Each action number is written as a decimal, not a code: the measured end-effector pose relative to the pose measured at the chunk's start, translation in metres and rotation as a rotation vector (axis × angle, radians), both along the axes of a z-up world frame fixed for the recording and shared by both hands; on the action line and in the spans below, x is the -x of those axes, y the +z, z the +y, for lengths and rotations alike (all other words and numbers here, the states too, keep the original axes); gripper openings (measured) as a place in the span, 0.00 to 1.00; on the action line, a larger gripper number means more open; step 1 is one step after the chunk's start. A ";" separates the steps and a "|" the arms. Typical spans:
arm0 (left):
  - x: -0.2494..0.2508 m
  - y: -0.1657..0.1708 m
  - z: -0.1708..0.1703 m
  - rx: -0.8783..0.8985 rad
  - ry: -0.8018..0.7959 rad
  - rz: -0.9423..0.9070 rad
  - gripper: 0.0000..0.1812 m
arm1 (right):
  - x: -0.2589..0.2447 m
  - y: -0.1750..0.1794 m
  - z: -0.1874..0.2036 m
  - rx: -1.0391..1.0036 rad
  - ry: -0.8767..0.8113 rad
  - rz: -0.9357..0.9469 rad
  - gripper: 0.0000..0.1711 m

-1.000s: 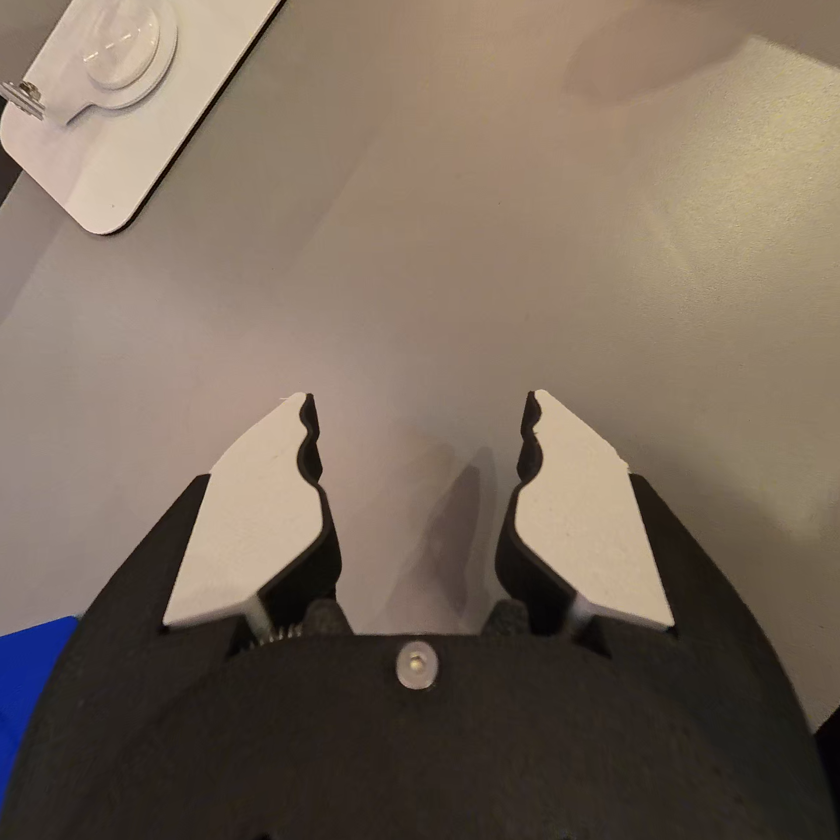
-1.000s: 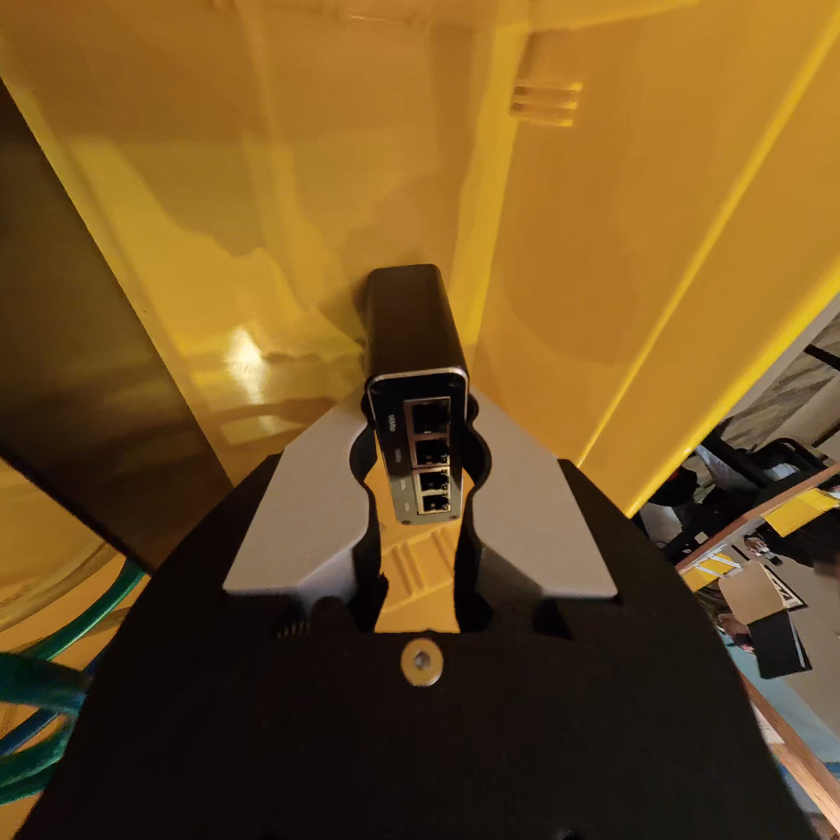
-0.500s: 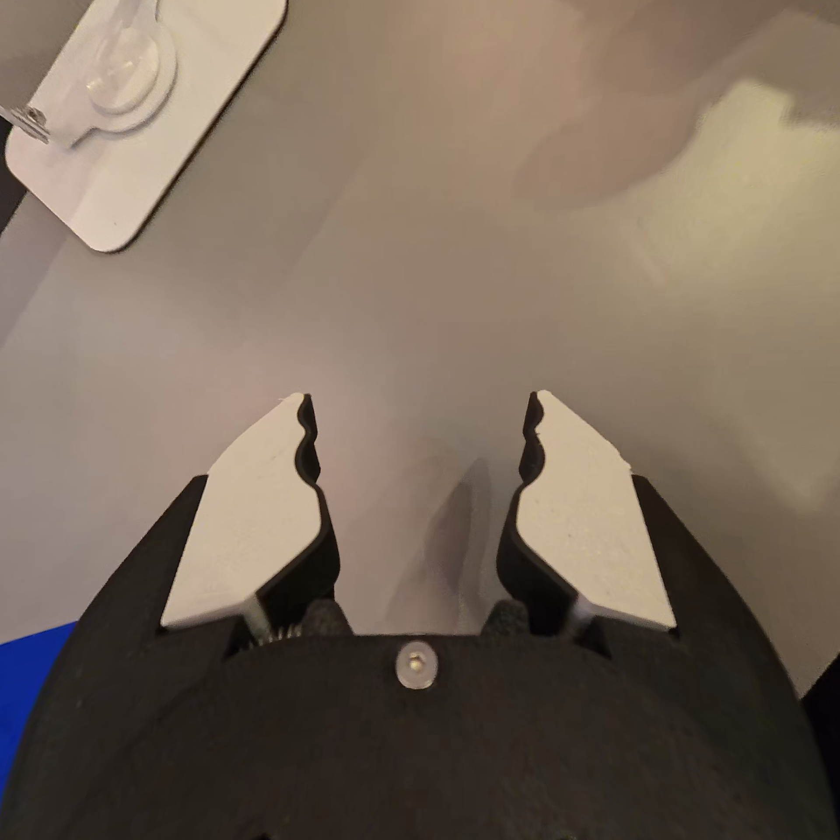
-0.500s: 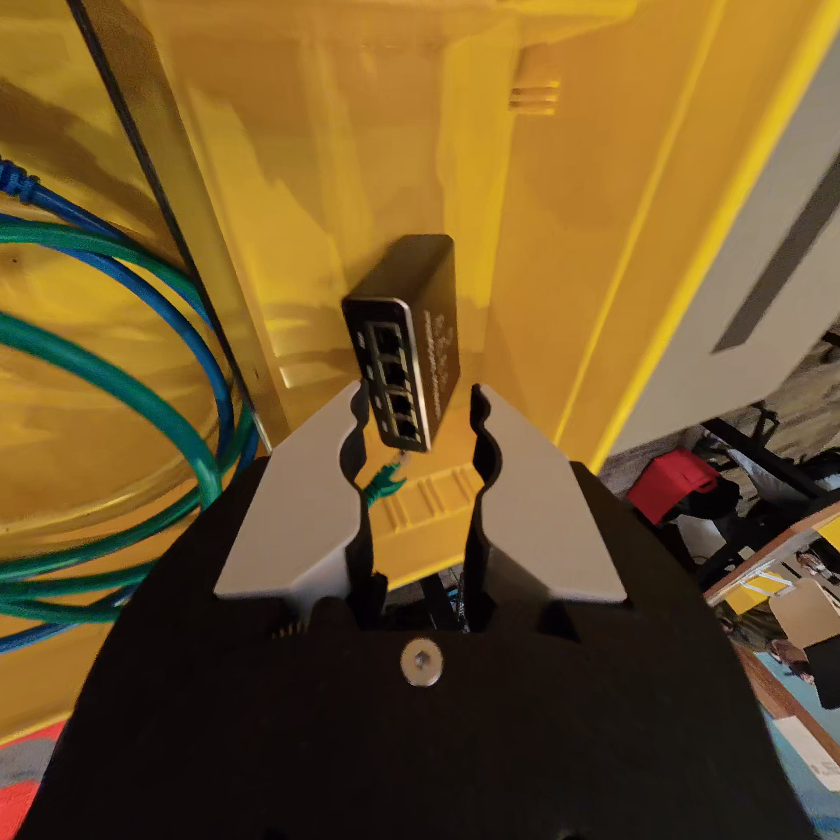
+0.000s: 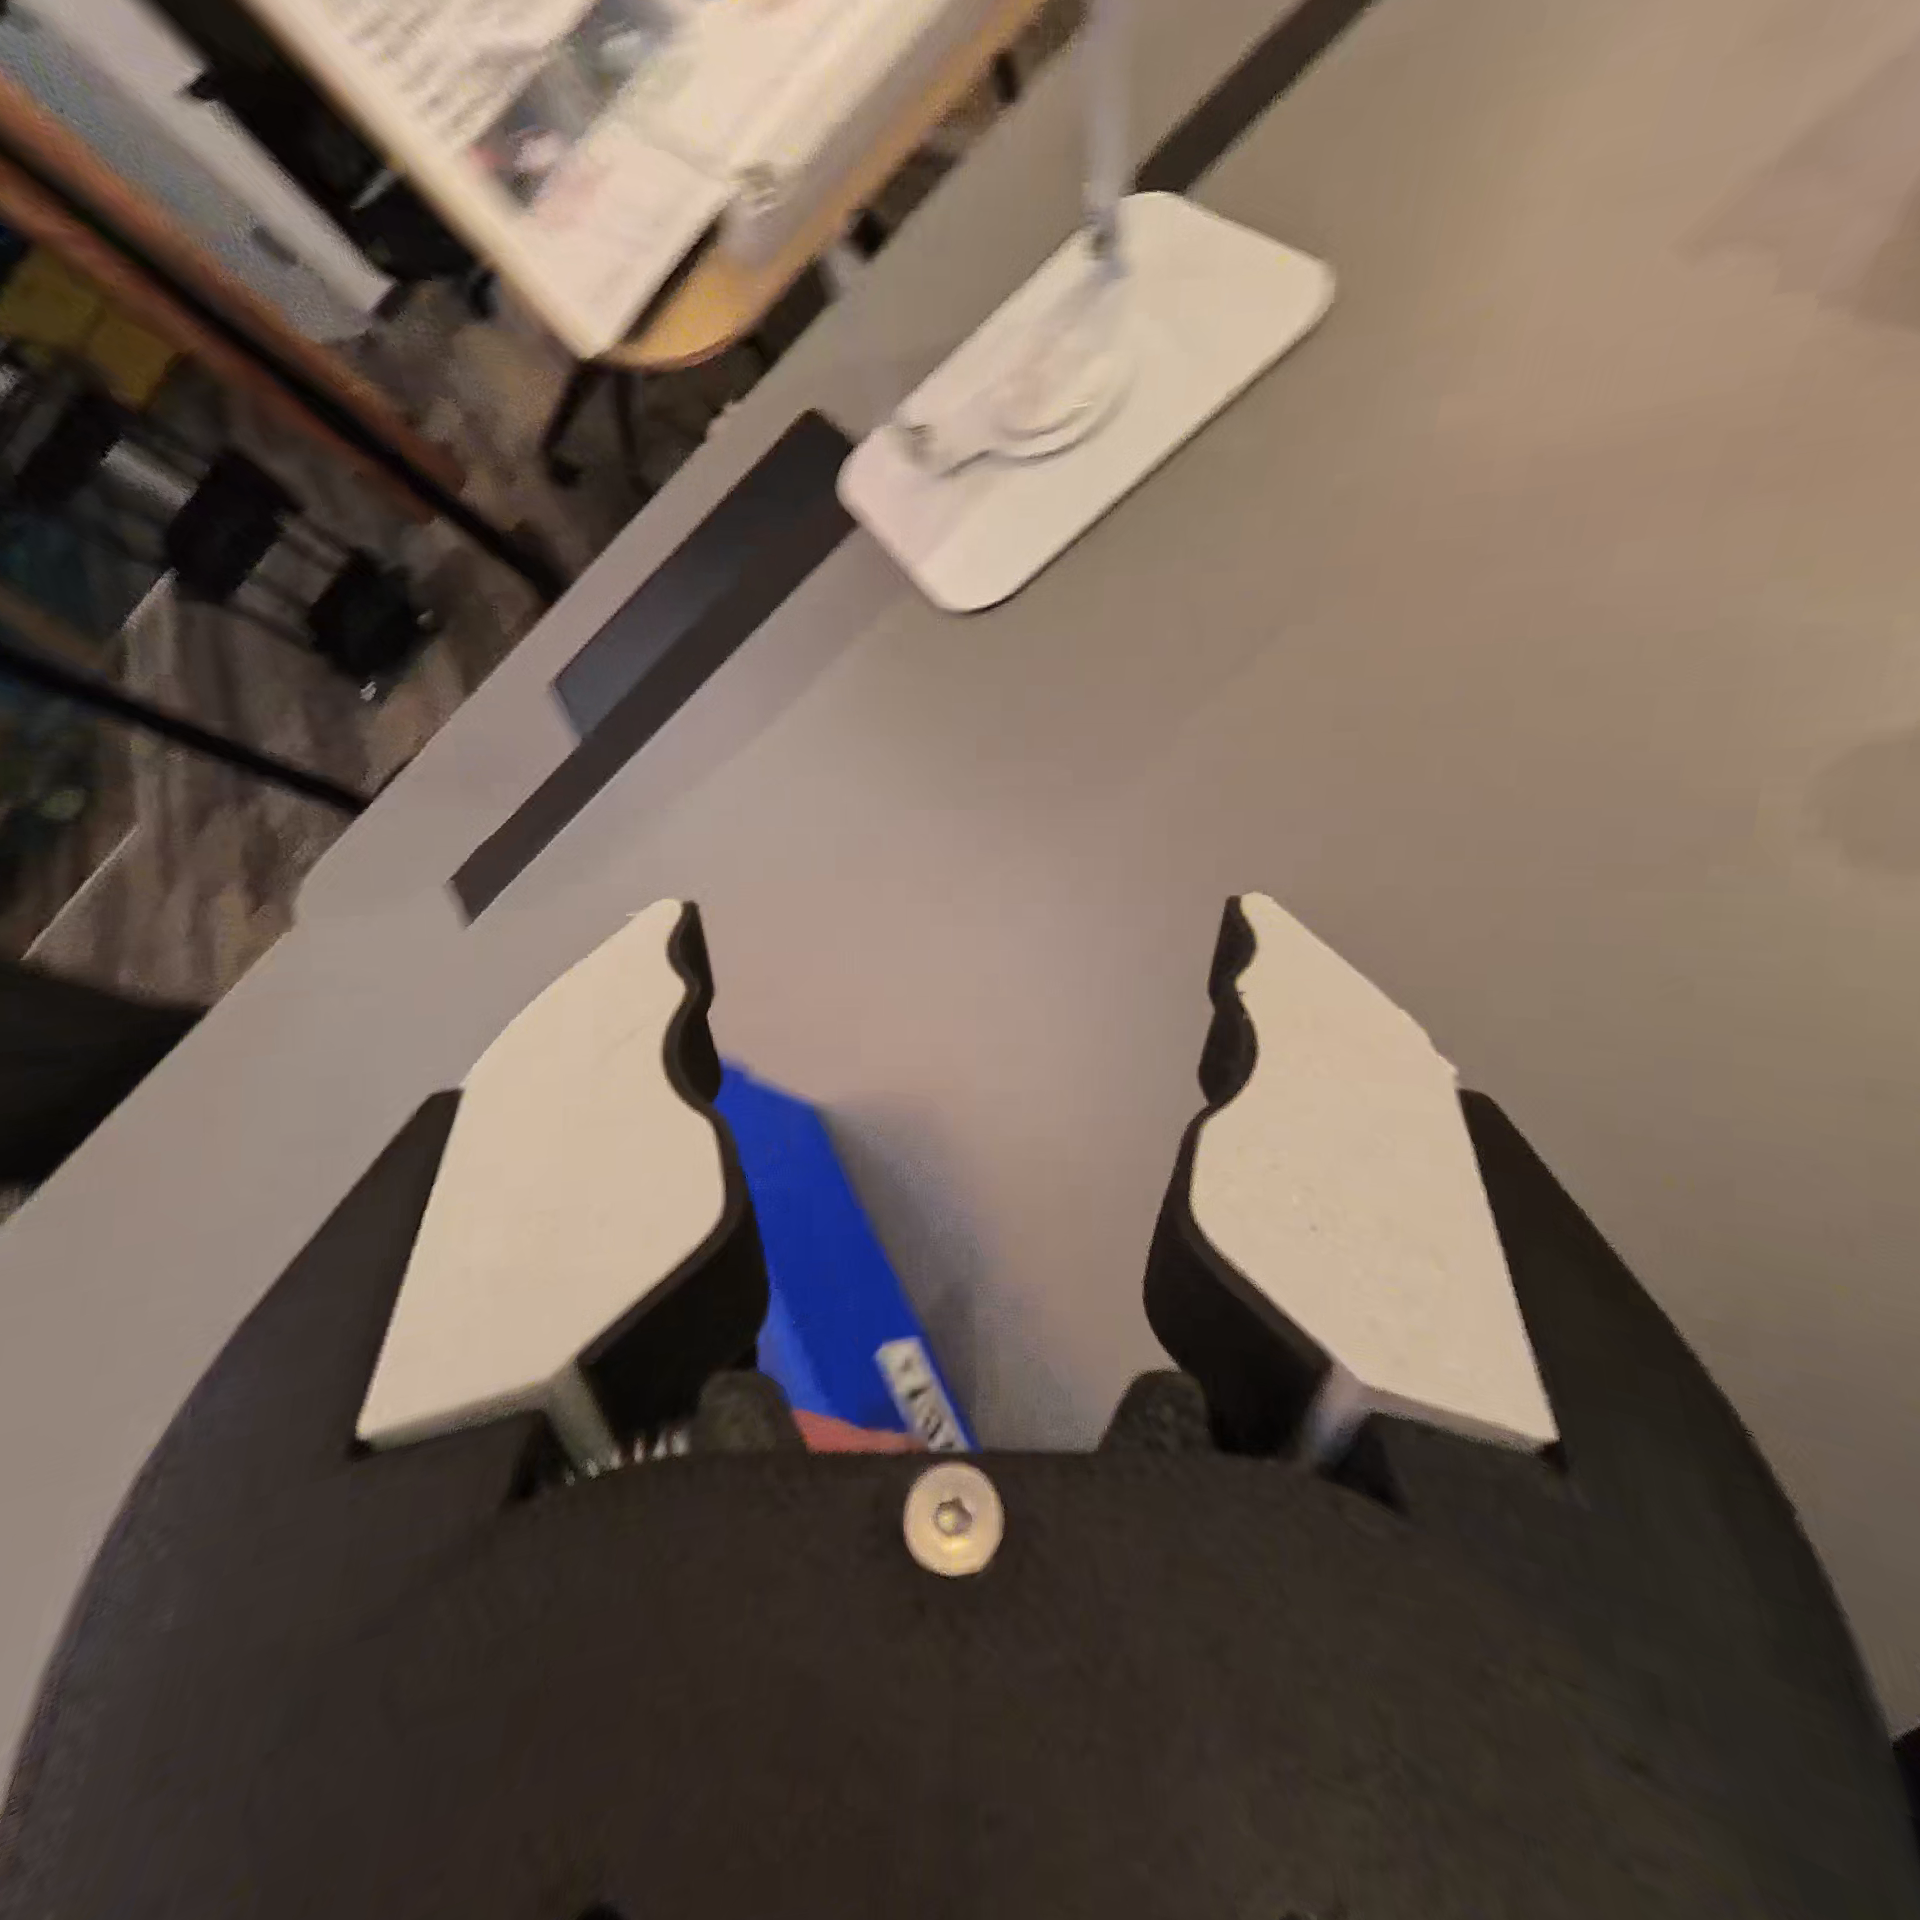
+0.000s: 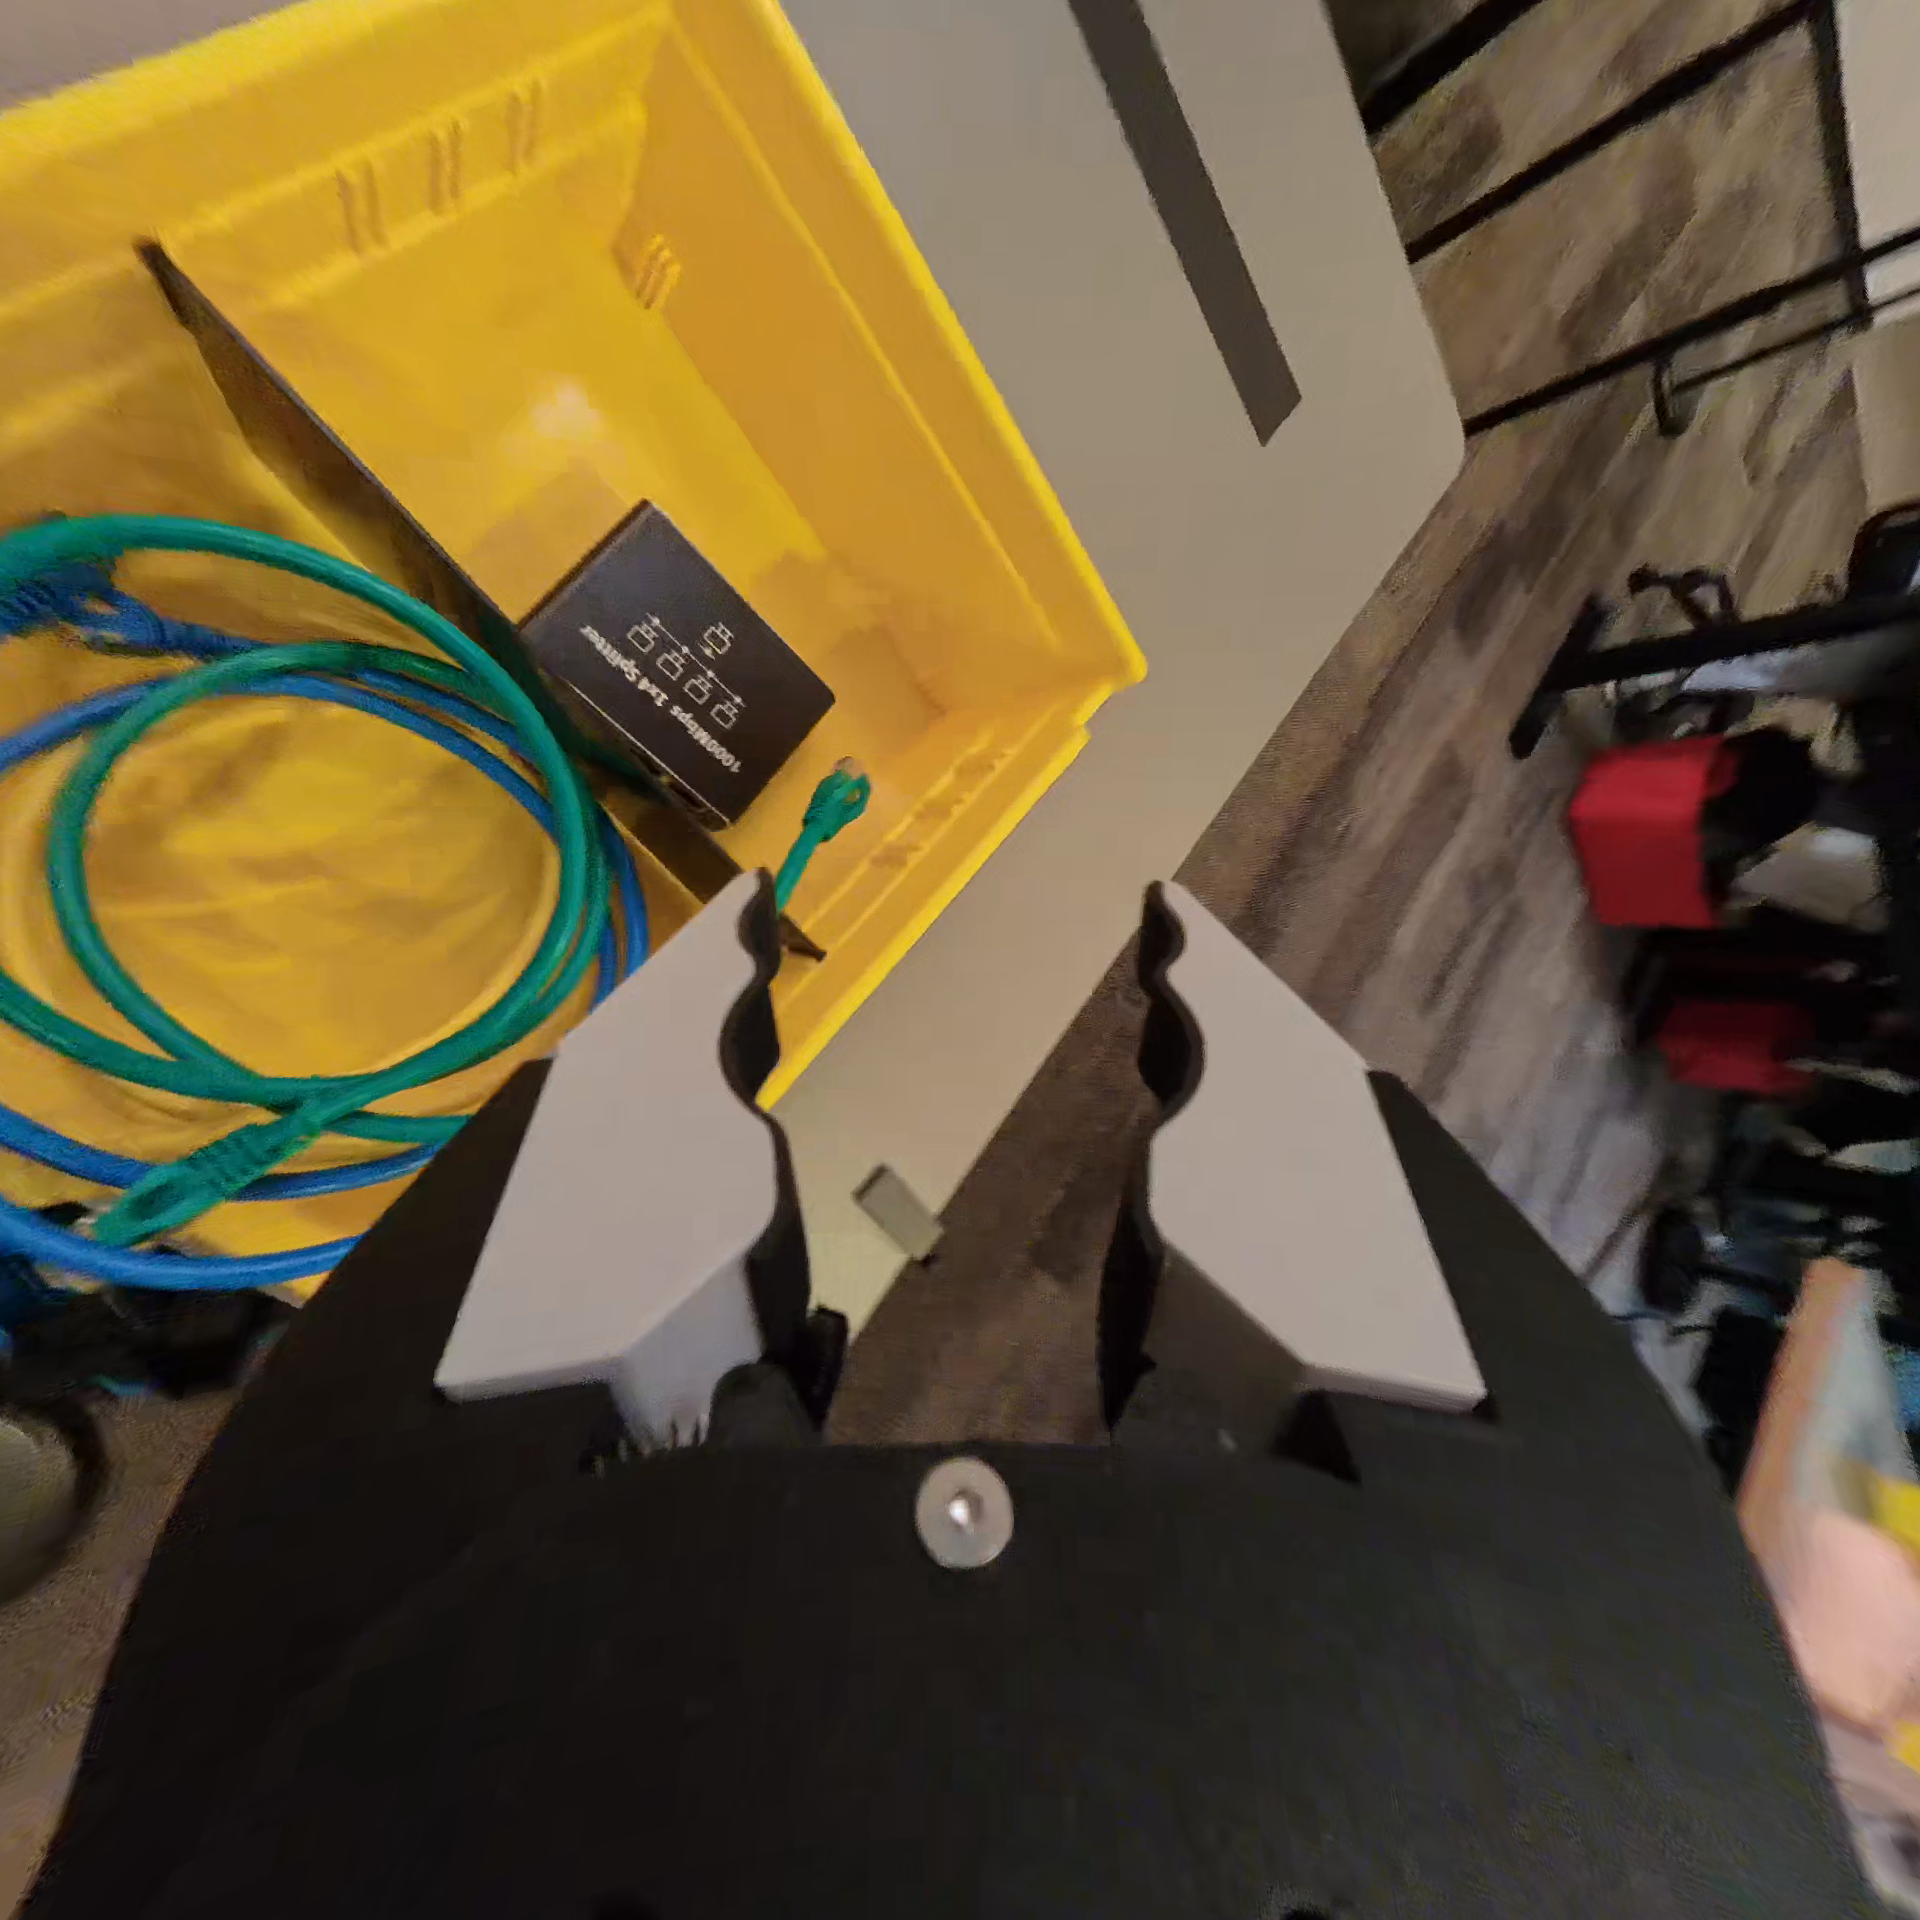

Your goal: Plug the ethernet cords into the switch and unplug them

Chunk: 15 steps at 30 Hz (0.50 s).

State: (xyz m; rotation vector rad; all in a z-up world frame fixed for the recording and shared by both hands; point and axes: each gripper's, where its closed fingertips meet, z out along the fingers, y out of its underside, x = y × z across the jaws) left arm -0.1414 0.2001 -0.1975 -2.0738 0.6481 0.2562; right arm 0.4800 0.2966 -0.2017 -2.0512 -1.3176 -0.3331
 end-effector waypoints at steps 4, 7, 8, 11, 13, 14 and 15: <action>0.097 0.010 -0.034 -0.006 0.247 -0.013 0.61 | -0.017 -0.006 -0.024 -0.021 -0.132 0.257 0.47; 0.164 -0.001 -0.068 0.013 0.406 0.012 0.62 | -0.029 -0.023 -0.041 -0.009 -0.202 0.358 0.49; 0.183 -0.008 -0.080 0.027 0.453 0.009 0.63 | -0.033 -0.030 -0.045 -0.002 -0.226 0.377 0.50; 0.230 -0.030 -0.112 0.064 0.577 0.013 0.66 | -0.037 -0.052 -0.053 0.032 -0.282 0.445 0.50; 0.258 -0.040 -0.130 0.055 0.649 -0.006 0.66 | -0.035 -0.064 -0.057 0.050 -0.301 0.484 0.49; 0.269 -0.045 -0.138 0.047 0.683 -0.043 0.66 | -0.032 -0.070 -0.059 0.064 -0.300 0.500 0.48; 0.280 -0.051 -0.146 0.045 0.715 -0.075 0.65 | -0.028 -0.075 -0.061 0.076 -0.301 0.513 0.48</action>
